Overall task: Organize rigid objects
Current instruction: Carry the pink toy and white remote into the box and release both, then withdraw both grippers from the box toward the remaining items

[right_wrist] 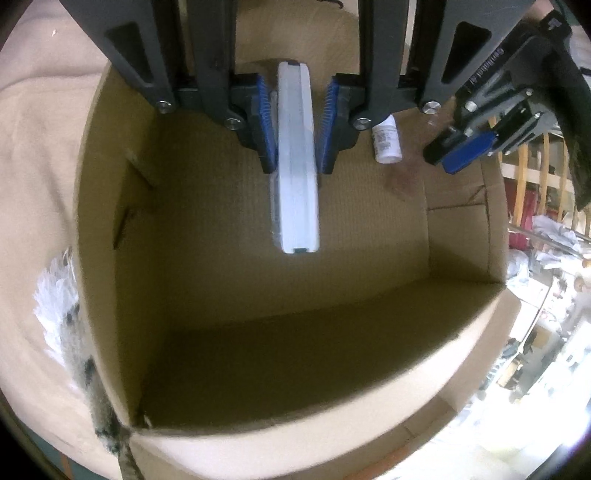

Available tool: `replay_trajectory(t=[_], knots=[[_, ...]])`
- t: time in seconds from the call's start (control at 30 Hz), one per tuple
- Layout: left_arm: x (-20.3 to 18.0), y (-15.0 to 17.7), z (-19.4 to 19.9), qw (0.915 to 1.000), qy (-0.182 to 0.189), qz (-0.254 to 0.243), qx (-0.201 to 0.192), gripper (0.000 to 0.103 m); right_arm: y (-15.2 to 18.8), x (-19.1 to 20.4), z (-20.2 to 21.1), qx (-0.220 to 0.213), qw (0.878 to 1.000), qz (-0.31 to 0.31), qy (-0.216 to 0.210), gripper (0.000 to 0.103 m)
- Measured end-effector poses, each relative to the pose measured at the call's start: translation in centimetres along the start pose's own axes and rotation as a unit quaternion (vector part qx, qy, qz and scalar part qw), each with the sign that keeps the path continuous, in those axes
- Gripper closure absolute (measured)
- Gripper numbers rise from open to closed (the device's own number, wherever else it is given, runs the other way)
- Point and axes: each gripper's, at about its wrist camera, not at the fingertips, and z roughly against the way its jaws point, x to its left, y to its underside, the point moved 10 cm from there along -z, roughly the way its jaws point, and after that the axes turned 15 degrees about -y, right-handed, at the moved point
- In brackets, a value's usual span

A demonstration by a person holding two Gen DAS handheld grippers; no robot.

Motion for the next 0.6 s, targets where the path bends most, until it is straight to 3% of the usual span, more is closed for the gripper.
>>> replay_trajectory(t=[0.03, 0.07, 0.1, 0.17, 0.6], knots=[[0.1, -0.1, 0.1, 1.0, 0.002, 0.004, -0.002, 0.048, -0.1, 0.2, 0.2, -0.005, 1.0, 0.001, -0.008, 0.065], [0.3, -0.4, 0.5, 0.9998, 0.004, 0.015, -0.011, 0.043, -0.3, 0.5, 0.5, -0.011, 1.0, 0.002, -0.016, 0.046], [0.4, -0.6, 0.7, 0.9996, 0.004, 0.02, -0.017, 0.043, -0.4, 0.9, 0.7, -0.019, 1.0, 0.003, -0.022, 0.037], [0.8, -1.2, 1.1, 0.9993, 0.001, 0.028, -0.026, 0.043, -0.6, 1.5, 1.0, -0.027, 0.999, 0.009, -0.034, 0.032], [2.0, -1.3, 1.1, 0.9992, -0.012, 0.033, -0.021, 0.043, -0.8, 1.9, 1.1, -0.025, 0.999, 0.019, -0.022, 0.03]])
